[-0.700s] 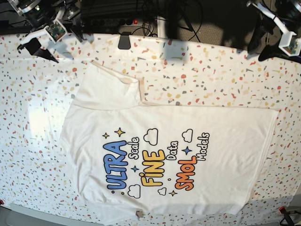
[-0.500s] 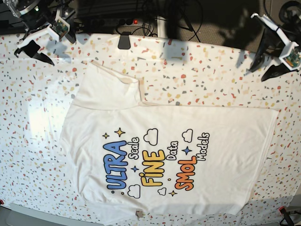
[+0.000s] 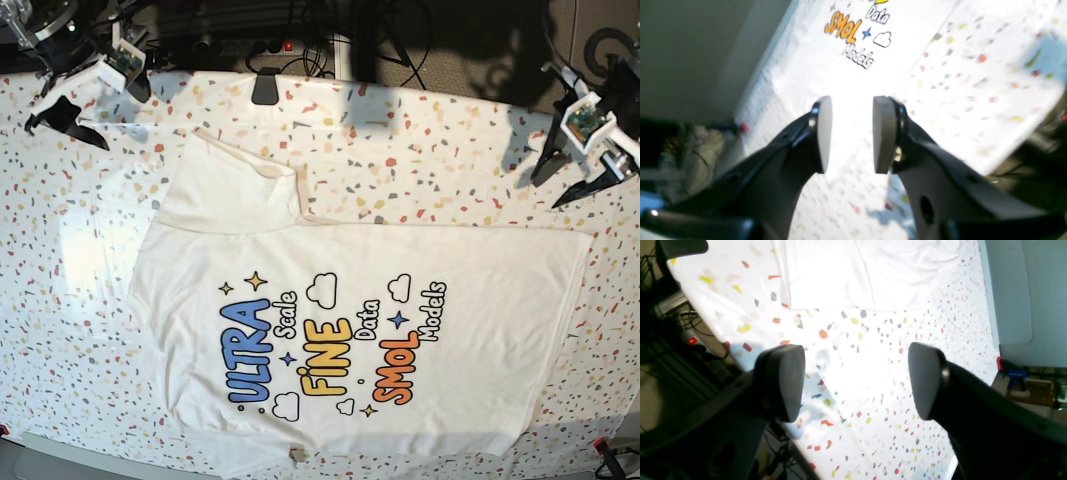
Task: Fold the T-shirt properly
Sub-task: 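Lower both grippers toward the shirt's shoulder corners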
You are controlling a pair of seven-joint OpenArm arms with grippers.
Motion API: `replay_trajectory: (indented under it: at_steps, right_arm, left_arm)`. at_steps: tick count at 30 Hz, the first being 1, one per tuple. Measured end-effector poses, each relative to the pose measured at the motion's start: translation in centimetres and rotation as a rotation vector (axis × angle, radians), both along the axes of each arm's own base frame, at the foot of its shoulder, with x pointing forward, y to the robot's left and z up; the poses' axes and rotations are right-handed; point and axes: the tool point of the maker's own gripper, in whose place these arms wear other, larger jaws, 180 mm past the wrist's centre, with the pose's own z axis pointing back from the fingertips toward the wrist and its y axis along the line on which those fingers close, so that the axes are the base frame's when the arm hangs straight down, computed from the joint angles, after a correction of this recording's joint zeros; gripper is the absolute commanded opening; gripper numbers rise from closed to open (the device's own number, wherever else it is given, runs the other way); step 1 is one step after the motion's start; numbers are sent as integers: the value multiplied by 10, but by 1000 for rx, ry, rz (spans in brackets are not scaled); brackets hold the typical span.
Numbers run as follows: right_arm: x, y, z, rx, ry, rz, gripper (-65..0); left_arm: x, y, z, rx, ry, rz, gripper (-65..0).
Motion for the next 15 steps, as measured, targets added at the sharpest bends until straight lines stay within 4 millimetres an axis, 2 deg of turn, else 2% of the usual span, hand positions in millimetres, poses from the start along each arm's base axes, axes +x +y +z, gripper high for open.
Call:
replay_trajectory:
  at_steps: [4,10,15]
  right_arm:
    - [-1,-2,-1,-5,6,-10,-176]
    - [-2,-6,-3,-20,16,-28,-176]
    - [-1,-7,-3,-25,17,-31,-176]
  left_arm:
    - [15,18,-56,144,115,-35,-296]
    - [65,65,-106,256,130,73,-289]
    - [89,78,-129,404,141,-43,-290]
